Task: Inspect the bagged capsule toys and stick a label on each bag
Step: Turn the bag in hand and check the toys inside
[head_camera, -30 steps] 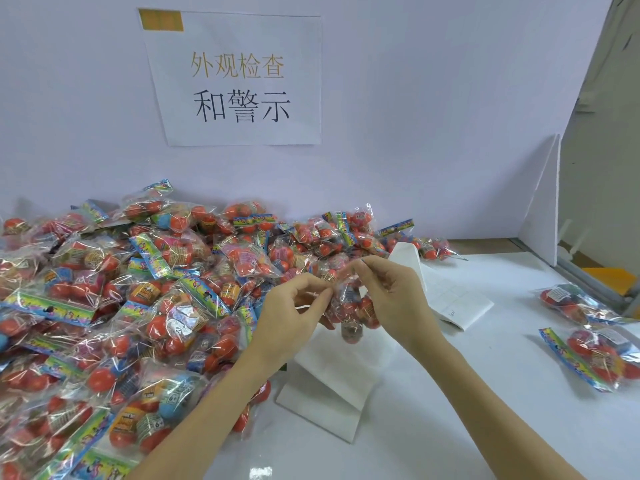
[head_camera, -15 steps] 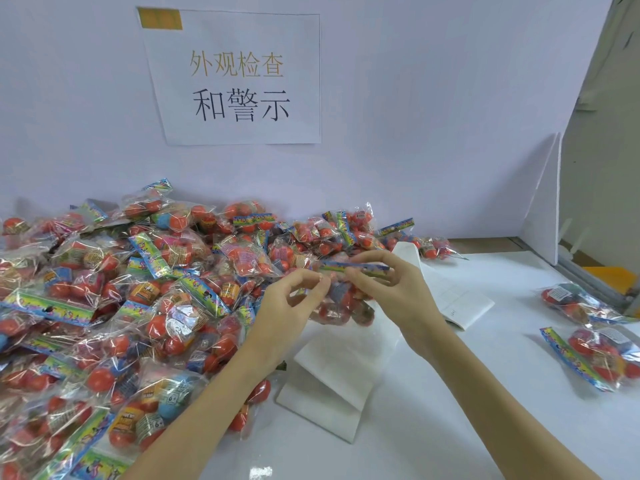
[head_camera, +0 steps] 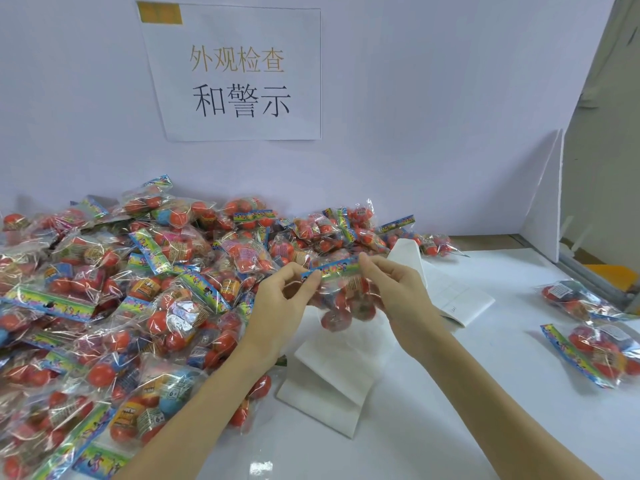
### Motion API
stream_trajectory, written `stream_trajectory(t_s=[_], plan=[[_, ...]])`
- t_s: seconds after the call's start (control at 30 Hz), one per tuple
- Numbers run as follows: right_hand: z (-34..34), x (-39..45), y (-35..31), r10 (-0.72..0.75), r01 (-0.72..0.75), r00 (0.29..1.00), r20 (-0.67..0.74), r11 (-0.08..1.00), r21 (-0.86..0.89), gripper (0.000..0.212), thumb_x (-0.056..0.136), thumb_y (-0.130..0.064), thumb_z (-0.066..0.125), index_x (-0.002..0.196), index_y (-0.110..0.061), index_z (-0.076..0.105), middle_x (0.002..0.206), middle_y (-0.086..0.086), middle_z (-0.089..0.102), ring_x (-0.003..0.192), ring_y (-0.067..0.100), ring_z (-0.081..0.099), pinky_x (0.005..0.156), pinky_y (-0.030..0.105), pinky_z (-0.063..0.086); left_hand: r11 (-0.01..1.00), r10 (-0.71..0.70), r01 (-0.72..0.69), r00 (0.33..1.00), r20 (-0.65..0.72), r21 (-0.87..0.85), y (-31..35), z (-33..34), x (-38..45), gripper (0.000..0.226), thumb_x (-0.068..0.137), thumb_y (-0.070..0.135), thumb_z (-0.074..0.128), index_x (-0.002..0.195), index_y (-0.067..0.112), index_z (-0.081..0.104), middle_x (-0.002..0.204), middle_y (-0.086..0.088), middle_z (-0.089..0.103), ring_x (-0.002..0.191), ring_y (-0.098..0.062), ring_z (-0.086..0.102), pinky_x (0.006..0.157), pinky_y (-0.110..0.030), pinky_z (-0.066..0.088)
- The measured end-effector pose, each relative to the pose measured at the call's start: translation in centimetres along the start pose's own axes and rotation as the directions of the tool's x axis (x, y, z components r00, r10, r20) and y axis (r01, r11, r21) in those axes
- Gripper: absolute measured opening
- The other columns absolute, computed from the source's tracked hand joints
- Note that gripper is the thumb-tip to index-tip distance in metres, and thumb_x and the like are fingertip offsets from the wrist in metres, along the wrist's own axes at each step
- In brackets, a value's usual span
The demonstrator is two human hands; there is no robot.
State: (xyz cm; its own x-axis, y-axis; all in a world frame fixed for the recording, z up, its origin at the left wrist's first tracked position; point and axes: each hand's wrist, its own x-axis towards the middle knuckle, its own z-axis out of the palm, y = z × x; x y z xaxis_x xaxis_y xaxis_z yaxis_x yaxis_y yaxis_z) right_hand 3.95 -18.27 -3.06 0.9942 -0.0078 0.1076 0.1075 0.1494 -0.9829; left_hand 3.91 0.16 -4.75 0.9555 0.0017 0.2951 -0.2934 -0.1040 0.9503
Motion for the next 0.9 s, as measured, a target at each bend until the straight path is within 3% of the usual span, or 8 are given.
stream_trajectory(t_s=[0.1, 0.2, 0.33, 0.47, 0.57, 0.67, 0.73, 0.9], plan=[[-0.05, 0.07, -0.16, 0.013, -0.012, 0.999, 0.040, 0.999, -0.037, 0.035, 0.097, -0.049, 0.065, 0.120, -0.022, 0.069, 0.100, 0.006, 0.080, 0.089, 0.022, 0.078, 0.076, 0.031, 0.062, 0.997, -0.045, 0.038, 0.993, -0.110, -0.068, -0.22, -0.03, 0.19, 0.020, 0.103, 0.014, 0.064, 0.086, 0.002, 0.065, 0.082, -0.010, 0.075, 0.083, -0.020, 0.076, 0.074, -0.022, 0.059], [-0.10, -0.02, -0.33, -0.005, 0.011, 0.998, 0.059, 0.994, -0.107, 0.056, 0.085, -0.056, 0.070, 0.125, -0.017, 0.064, 0.094, 0.006, 0.081, 0.086, 0.023, 0.078, 0.078, 0.034, 0.064, 0.978, -0.154, 0.134, 0.981, -0.119, -0.161, -0.37, -0.10, 0.41, 0.024, 0.104, 0.017, 0.064, 0.085, 0.003, 0.059, 0.081, -0.012, 0.069, 0.082, -0.019, 0.071, 0.085, -0.031, 0.061], [-0.14, -0.15, -0.28, -0.075, 0.094, 0.991, 0.115, 0.981, -0.169, 0.050, 0.098, -0.057, 0.057, 0.115, -0.013, 0.074, 0.095, 0.010, 0.080, 0.092, 0.025, 0.078, 0.079, 0.032, 0.063, 0.978, -0.175, 0.160, 0.978, -0.111, -0.132, -0.50, -0.08, 0.49, 0.023, 0.104, 0.016, 0.063, 0.088, -0.001, 0.062, 0.083, -0.015, 0.072, 0.084, -0.022, 0.074, 0.084, -0.031, 0.063], [0.05, -0.17, -0.12, -0.123, 0.144, 0.988, 0.091, 0.948, -0.283, 0.026, 0.098, -0.039, 0.071, 0.102, -0.014, 0.077, 0.087, 0.012, 0.076, 0.080, 0.019, 0.073, 0.077, 0.035, 0.061, 0.972, -0.214, 0.208, 0.975, -0.052, -0.109, -0.46, -0.01, 0.46, 0.029, 0.104, 0.022, 0.062, 0.096, -0.007, 0.062, 0.096, -0.021, 0.072, 0.098, -0.036, 0.072, 0.088, -0.043, 0.062], [-0.12, -0.17, -0.04, -0.078, 0.108, 0.992, 0.099, 0.928, -0.357, 0.027, 0.097, -0.040, 0.072, 0.090, -0.014, 0.077, 0.076, 0.018, 0.066, 0.067, 0.019, 0.058, 0.064, 0.033, 0.049, 0.979, -0.178, 0.184, 0.981, 0.071, -0.091, 0.03, -0.26, 0.20, 0.030, 0.103, 0.040, 0.060, 0.104, 0.013, 0.072, 0.100, -0.001, 0.076, 0.103, -0.010, 0.070, 0.087, -0.032, 0.053], [0.07, -0.36, -0.03, -0.024, 0.069, 0.991, 0.135, 0.936, -0.345, 0.026, 0.097, -0.037, 0.073, 0.082, -0.016, 0.075, 0.065, 0.001, 0.059, 0.058, 0.009, 0.049, 0.055, 0.022, 0.042, 0.991, -0.104, 0.113, 0.987, 0.122, -0.073, 0.29, -0.26, -0.16, 0.053, 0.097, 0.054, 0.064, 0.105, 0.002, 0.072, 0.097, -0.030, 0.067, 0.090, -0.028, 0.062, 0.091, -0.055, 0.051], [0.24, -0.41, -0.02, -0.031, 0.077, 0.989, 0.143, 0.939, -0.335, 0.028, 0.100, -0.035, 0.069, 0.082, -0.014, 0.075, 0.066, 0.000, 0.059, 0.059, 0.008, 0.050, 0.056, 0.019, 0.042, 0.993, -0.049, 0.057, 0.995, 0.088, -0.099, 0.34, -0.28, -0.21, 0.038, 0.097, 0.047, 0.064, 0.096, 0.011, 0.076, 0.095, -0.029, 0.069, 0.086, -0.036, 0.066, 0.087, -0.051, 0.054], [0.29, -0.29, 0.06, -0.067, 0.088, 0.995, 0.078, 0.950, -0.300, 0.029, 0.104, -0.021, 0.061, 0.082, -0.014, 0.078, 0.067, -0.007, 0.066, 0.059, 0.000, 0.053, 0.056, 0.014, 0.042, 0.996, 0.066, -0.064, 0.997, 0.028, -0.057, 0.11, -0.24, -0.02, 0.026, 0.103, 0.027, 0.063, 0.084, 0.016, 0.076, 0.078, -0.006, 0.070, 0.077, -0.013, 0.066, 0.079, -0.026, 0.056]])
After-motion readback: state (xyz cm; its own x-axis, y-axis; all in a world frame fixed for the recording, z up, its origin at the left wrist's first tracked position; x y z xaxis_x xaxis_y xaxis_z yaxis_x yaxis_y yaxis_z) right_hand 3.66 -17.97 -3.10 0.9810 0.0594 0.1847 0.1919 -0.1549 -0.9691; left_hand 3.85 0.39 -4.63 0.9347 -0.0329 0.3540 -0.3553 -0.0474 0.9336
